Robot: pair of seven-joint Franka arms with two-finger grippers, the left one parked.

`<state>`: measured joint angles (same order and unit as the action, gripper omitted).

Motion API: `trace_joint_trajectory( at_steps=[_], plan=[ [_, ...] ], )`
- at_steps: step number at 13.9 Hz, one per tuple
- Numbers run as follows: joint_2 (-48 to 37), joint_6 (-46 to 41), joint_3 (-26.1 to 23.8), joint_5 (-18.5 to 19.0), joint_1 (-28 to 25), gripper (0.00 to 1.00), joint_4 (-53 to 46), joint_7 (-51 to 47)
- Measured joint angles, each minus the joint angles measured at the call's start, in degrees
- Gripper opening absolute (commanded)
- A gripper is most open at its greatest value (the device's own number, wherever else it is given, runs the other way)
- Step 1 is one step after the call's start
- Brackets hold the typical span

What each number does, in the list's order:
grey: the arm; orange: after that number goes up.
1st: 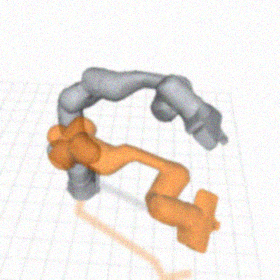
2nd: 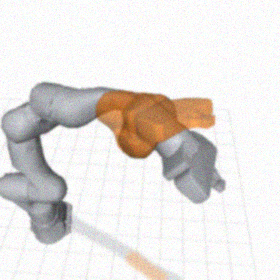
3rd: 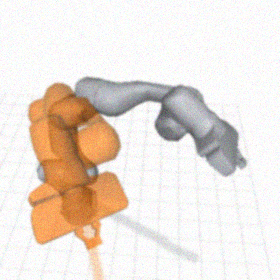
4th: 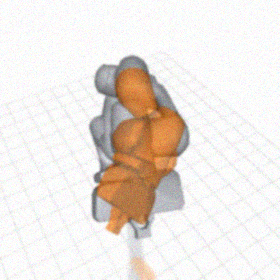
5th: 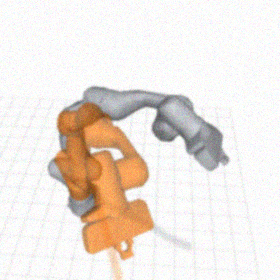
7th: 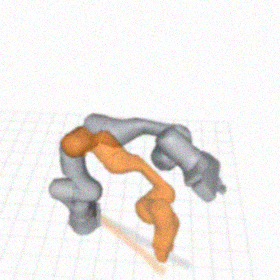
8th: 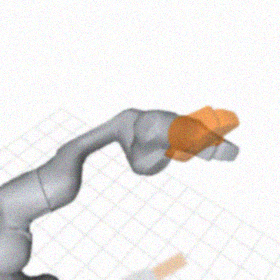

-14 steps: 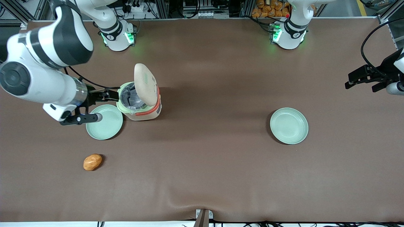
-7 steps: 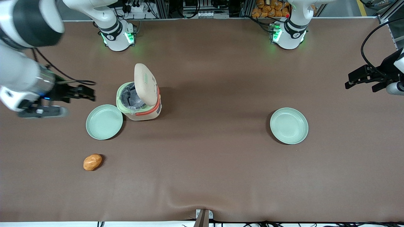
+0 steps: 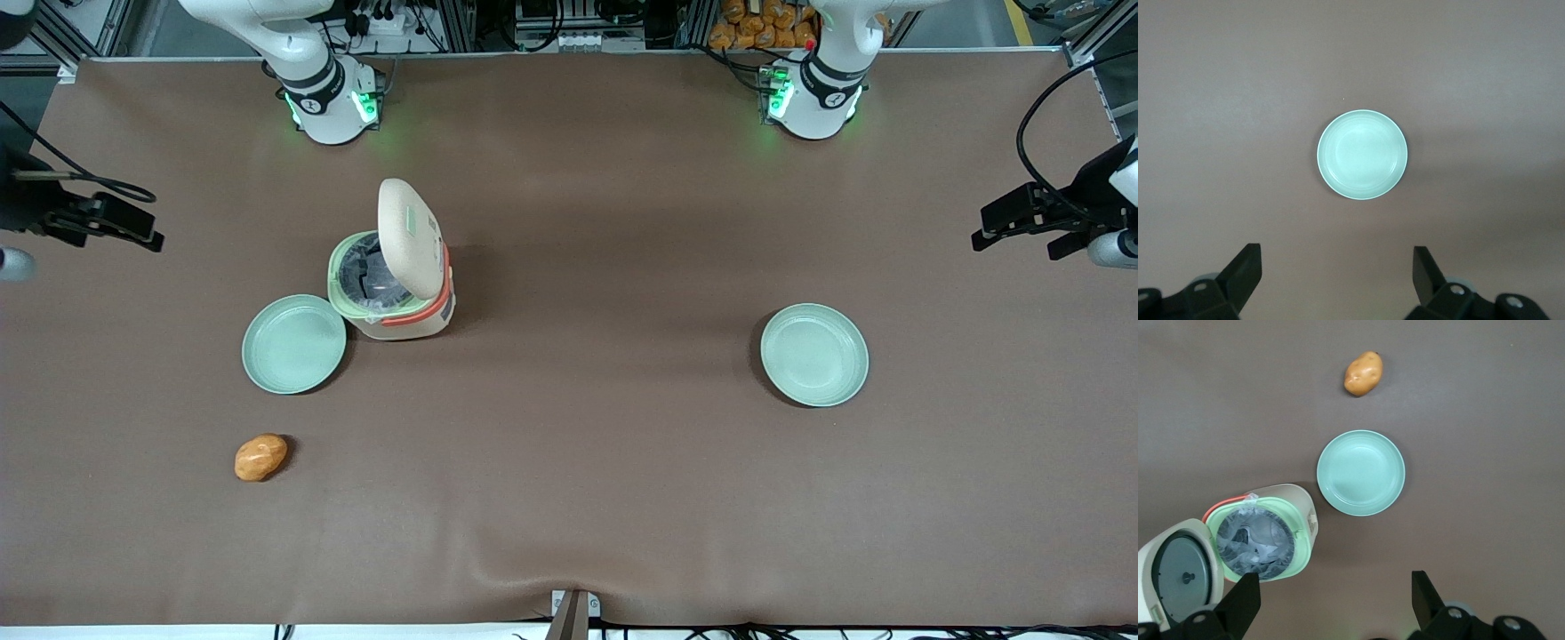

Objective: Press rice cooker button with right arm

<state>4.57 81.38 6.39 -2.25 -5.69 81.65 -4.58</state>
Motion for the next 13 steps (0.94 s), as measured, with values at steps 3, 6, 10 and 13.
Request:
trace_joint_trajectory(
  at_steps=[3,6,10,13],
  plan=[
    [0.02,-0.02,2.26,0.19,0.12,1.00,0.45,3.90],
    [0.13,-0.02,2.59,0.19,0.08,1.00,1.26,4.28],
    [0.33,0.44,2.55,1.42,0.05,1.00,2.14,4.28],
    [0.41,1.00,2.54,1.87,0.04,1.00,2.59,4.28]
  ],
)
